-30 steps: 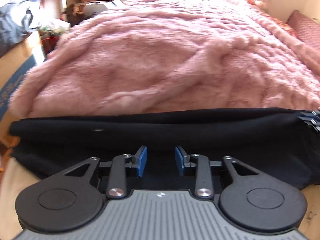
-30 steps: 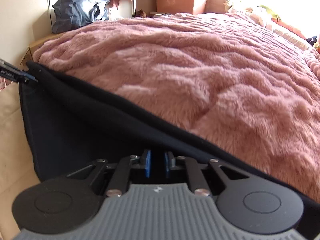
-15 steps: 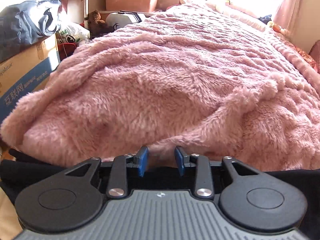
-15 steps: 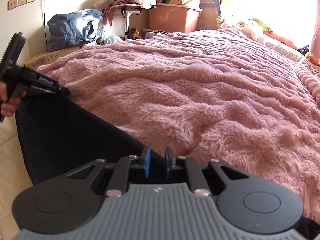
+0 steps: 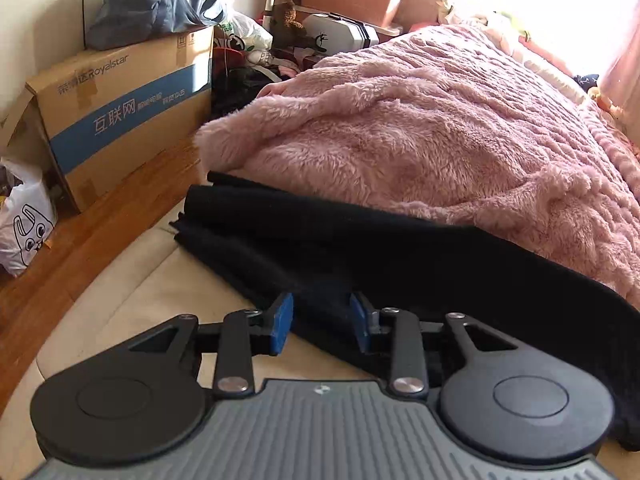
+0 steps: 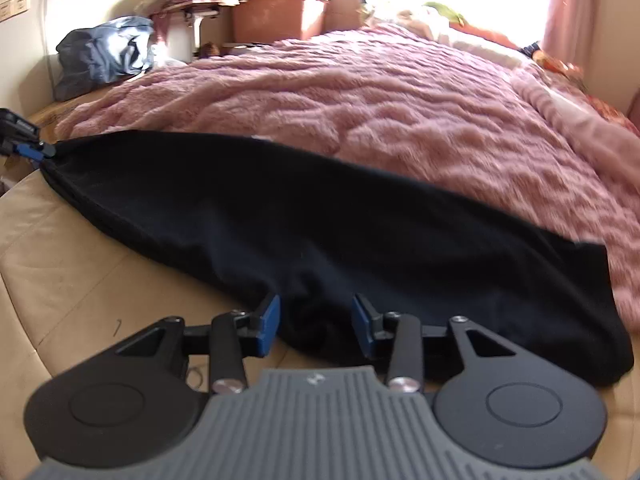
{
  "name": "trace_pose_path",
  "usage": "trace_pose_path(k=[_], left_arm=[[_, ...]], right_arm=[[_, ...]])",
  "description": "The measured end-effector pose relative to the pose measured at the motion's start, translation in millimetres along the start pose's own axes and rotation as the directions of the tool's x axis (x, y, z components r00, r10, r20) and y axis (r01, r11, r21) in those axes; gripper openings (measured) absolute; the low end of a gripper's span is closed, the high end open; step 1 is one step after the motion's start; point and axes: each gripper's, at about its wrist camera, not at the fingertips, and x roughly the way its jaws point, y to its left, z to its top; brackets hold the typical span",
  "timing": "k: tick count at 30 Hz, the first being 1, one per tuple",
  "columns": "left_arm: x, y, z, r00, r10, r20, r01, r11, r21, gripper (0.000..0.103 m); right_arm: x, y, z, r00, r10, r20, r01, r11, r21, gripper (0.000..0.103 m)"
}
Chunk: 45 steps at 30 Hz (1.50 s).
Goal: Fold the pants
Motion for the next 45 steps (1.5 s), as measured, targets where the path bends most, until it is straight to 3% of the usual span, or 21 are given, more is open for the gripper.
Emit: trace_pose_path(k=[4,7,11,12,13,14,16,20,26,27,30,32,34,36,39,41,44,45], left_arm=[[9,-29,-13,1.000,0.016,-0.021,-0.014,0.994,0.111,0.039],[15,-57,-13,1.000,0.015,-0.009,-0.013,0.982,0.189,0.039],[29,-89,-14,1.000,0.017,-0.022,-0.010,0.955,0.297,0.039],[36,-95,-15,0.999,0.023,-0.042,-0.010,0.951,0.308,0.039],[41,-97,-16,0.998,0.037,-0.059,-0.017,0.950,0.313,0.038],[47,-100,-18,0.996,0.056,-0.077,-0.029,0.948,0.317,0.036],[56,-101,-21,0.992,0.086,-0.093,-0.051,0.944,0.327,0.034],[60,-102,-20,0.989,0.112,-0.092,-0.073,0.934,0.349,0.034],[55,-98,-14,0.980,0.176,-0.095,-0.130,0.923,0.361,0.033],[50,-92,-12,0.980,0.181,-0.085,-0.143,0.930,0.338,0.033],[27,-63,-10,0.994,0.101,-0.048,-0.089,0.972,0.220,0.038],[14,-36,-10,0.997,0.068,-0.022,-0.066,0.994,0.089,0.048],[5,-6,-12,1.000,0.022,-0.005,-0.023,0.997,-0.078,0.053],[8,17,-13,0.999,-0.032,-0.011,0.029,0.973,-0.230,0.057],[17,37,-19,0.996,-0.089,0.000,0.083,0.922,-0.379,0.057],[26,43,-19,0.995,-0.096,0.010,0.091,0.896,-0.434,0.057],[40,47,-13,0.996,-0.082,0.015,0.079,0.871,-0.484,0.060],[40,48,-11,0.996,-0.078,0.037,0.086,0.871,-0.484,0.067]], right_arm=[[8,10,-32,0.992,-0.110,-0.053,0.116,0.985,0.127,0.041],[19,17,-27,0.988,-0.152,-0.040,0.157,0.970,0.185,0.041],[32,33,-3,0.972,-0.236,0.003,0.234,0.964,0.124,0.039],[39,34,2,0.965,-0.261,-0.016,0.261,0.959,0.114,0.038],[48,33,6,0.960,-0.275,-0.052,0.279,0.954,0.113,0.030],[52,29,5,0.957,-0.276,-0.086,0.286,0.950,0.126,0.011],[48,21,0,0.965,-0.247,-0.093,0.260,0.950,0.172,0.001],[37,15,-15,0.976,-0.193,-0.104,0.209,0.963,0.173,0.000],[25,1,-33,0.973,-0.165,-0.161,0.194,0.962,0.190,0.000],[20,-1,-36,0.975,-0.153,-0.162,0.184,0.963,0.199,0.000],[9,-7,-35,0.984,-0.124,-0.124,0.147,0.968,0.201,0.006],[4,-6,-31,0.990,-0.117,-0.084,0.130,0.977,0.169,0.028],[5,-2,-25,0.992,-0.109,-0.057,0.114,0.988,0.103,0.030],[7,6,-21,0.994,-0.098,-0.041,0.099,0.995,0.021,0.030],[11,17,-15,0.996,-0.088,-0.024,0.085,0.992,-0.095,0.031],[16,21,-13,0.997,-0.074,-0.032,0.068,0.984,-0.162,0.041],[24,22,-13,0.996,-0.066,-0.062,0.050,0.972,-0.230,0.043],[27,22,-13,0.995,-0.069,-0.068,0.050,0.968,-0.244,0.043]])
